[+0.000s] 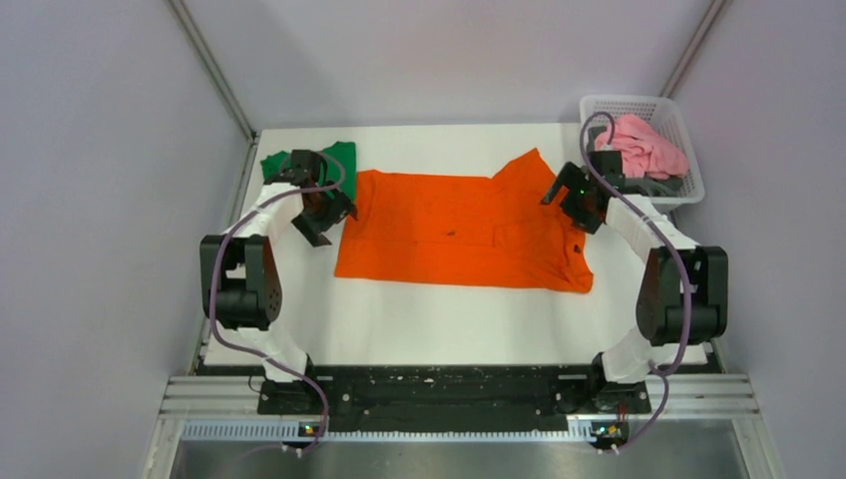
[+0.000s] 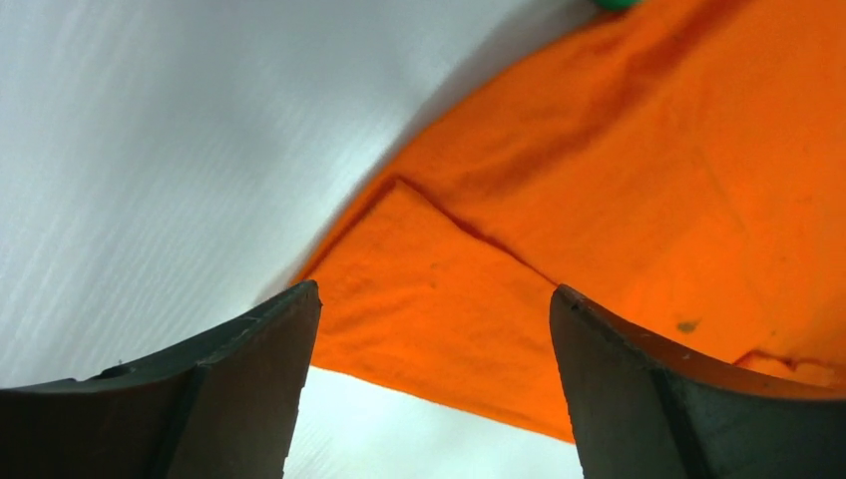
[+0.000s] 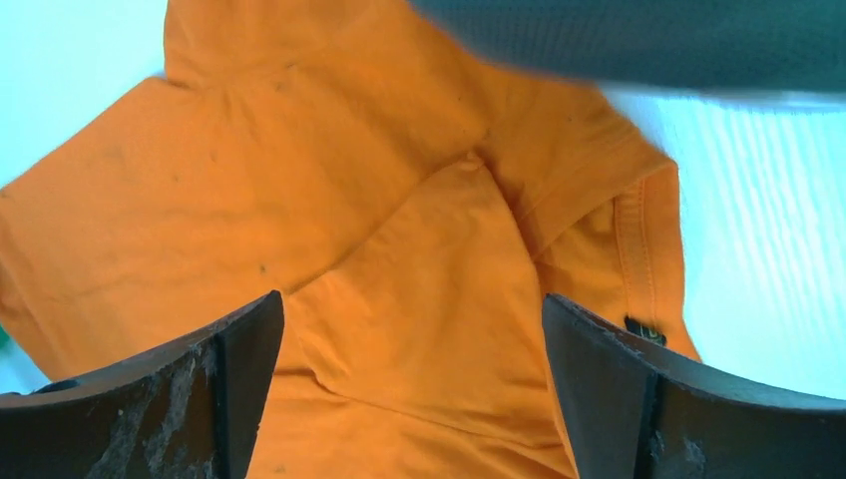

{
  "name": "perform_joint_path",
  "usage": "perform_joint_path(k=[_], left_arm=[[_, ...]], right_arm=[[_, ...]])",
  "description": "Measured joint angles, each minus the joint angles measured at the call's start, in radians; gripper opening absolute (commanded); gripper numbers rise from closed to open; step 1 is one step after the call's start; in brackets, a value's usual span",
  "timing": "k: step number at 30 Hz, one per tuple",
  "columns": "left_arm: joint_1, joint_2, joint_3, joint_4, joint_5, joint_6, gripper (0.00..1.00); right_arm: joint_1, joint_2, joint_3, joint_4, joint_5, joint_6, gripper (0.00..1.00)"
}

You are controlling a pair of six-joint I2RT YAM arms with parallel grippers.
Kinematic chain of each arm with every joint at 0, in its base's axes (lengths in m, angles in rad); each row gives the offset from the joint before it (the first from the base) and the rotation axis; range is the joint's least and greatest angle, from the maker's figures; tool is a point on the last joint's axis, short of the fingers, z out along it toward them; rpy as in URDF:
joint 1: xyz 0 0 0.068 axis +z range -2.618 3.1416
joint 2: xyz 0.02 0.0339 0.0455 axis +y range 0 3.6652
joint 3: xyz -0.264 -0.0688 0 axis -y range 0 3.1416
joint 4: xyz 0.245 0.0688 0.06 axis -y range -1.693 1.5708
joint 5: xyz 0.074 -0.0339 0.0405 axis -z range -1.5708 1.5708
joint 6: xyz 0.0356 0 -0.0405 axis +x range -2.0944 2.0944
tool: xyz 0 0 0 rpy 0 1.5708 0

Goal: Fold and stack the t-shirts
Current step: Fold the flattened tshirt in 1/3 of the way

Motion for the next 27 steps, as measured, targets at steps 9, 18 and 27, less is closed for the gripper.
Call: perform_joint_path(k=[9, 18, 27], left_arm=[[-0.160, -0.010, 0.000, 0.026, 0.044, 0.056, 0.90], [-0.169, 0.020, -0.148, 0.129, 0.055, 0.064, 0.90], [-0.222, -0.257, -0.480, 0.255, 0.035, 0.027, 0.98]], right_arm=[[0.224, -0.087, -0.130, 0.020, 0.002, -0.050, 0.99], [0.243, -0.061, -0.278, 0.135, 0.021, -0.026, 0.99], [0.243, -0.240, -0.433, 0.066, 0.029, 0.002, 0.99]])
